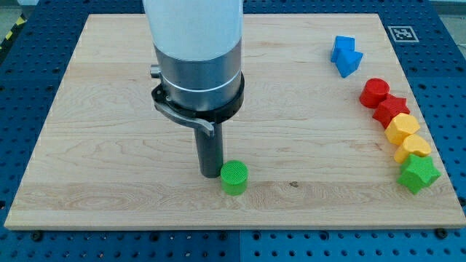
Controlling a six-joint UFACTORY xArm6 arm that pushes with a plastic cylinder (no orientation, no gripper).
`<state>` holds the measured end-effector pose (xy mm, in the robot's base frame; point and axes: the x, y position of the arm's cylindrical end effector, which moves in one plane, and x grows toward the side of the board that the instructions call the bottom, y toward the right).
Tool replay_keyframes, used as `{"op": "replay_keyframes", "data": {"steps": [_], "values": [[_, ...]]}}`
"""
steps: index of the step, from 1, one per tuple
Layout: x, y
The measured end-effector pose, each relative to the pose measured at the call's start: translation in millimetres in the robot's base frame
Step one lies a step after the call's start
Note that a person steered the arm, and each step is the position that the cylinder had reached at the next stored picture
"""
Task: Push green circle slightly to bottom center
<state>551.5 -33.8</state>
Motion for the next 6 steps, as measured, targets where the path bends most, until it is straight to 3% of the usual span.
{"op": "replay_keyframes", "data": {"steps": [1,4,6], "values": [[-27,0],[-17,34],[-16,95]]}}
